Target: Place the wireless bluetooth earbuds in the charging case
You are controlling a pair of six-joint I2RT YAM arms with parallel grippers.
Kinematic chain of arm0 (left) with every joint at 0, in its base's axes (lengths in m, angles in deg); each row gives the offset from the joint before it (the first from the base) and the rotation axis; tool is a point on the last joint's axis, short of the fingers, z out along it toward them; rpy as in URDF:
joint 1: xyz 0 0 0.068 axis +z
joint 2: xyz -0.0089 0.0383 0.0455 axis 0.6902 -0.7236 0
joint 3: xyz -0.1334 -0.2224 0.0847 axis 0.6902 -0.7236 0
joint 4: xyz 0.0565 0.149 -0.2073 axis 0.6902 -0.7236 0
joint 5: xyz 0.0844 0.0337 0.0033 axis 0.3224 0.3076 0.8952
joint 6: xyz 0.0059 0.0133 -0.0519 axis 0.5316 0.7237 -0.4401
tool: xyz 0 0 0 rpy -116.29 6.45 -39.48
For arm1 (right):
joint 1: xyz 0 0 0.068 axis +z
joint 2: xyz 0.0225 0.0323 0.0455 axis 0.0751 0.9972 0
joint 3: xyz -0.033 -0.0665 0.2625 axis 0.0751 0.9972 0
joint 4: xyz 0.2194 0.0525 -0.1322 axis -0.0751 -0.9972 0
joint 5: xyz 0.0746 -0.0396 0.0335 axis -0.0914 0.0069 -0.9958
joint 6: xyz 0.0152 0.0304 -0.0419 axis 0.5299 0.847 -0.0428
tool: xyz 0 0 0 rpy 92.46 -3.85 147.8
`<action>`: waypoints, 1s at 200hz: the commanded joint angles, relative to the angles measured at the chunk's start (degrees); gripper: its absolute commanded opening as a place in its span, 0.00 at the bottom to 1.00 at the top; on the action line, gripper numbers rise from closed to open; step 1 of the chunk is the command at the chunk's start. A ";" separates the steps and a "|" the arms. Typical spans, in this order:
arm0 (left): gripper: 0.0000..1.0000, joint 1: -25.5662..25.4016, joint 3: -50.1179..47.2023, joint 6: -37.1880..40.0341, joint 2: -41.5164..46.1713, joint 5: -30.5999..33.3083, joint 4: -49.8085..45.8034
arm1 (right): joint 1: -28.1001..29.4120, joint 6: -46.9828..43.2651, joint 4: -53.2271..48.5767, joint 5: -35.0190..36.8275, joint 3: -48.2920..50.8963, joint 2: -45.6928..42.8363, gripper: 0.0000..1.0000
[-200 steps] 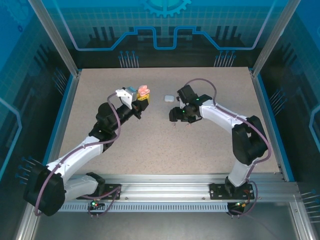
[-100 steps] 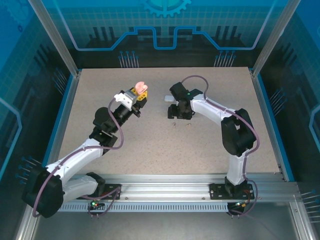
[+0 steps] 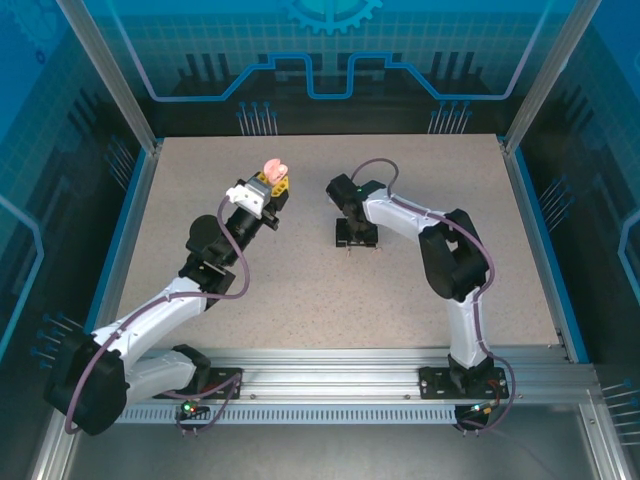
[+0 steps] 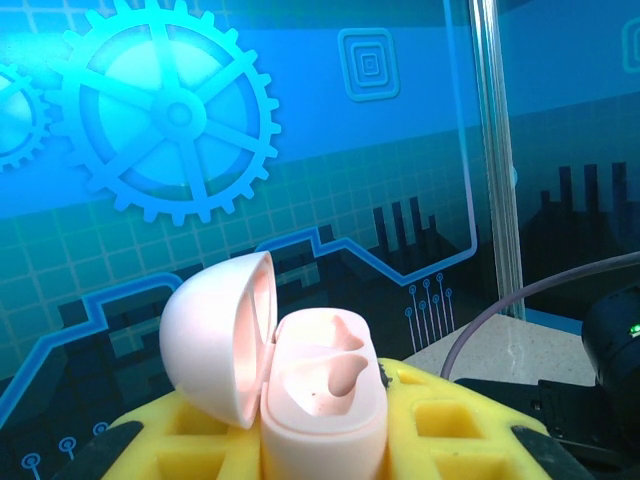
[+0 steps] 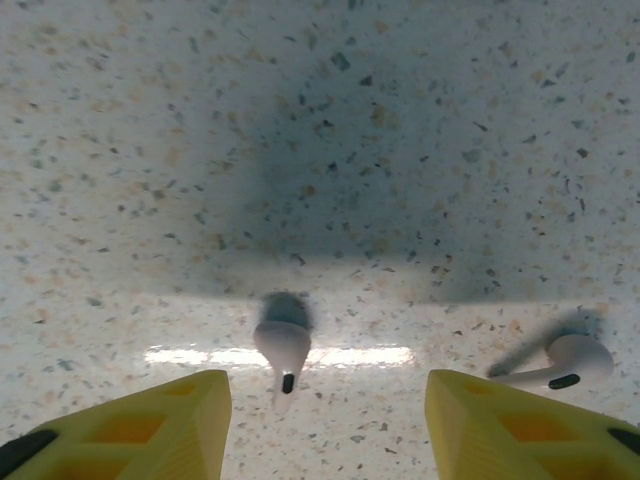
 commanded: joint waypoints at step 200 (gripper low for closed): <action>0.00 -0.36 0.62 -1.32 0.31 -1.13 1.06 | 2.56 4.91 -5.00 3.48 -6.15 5.49 0.50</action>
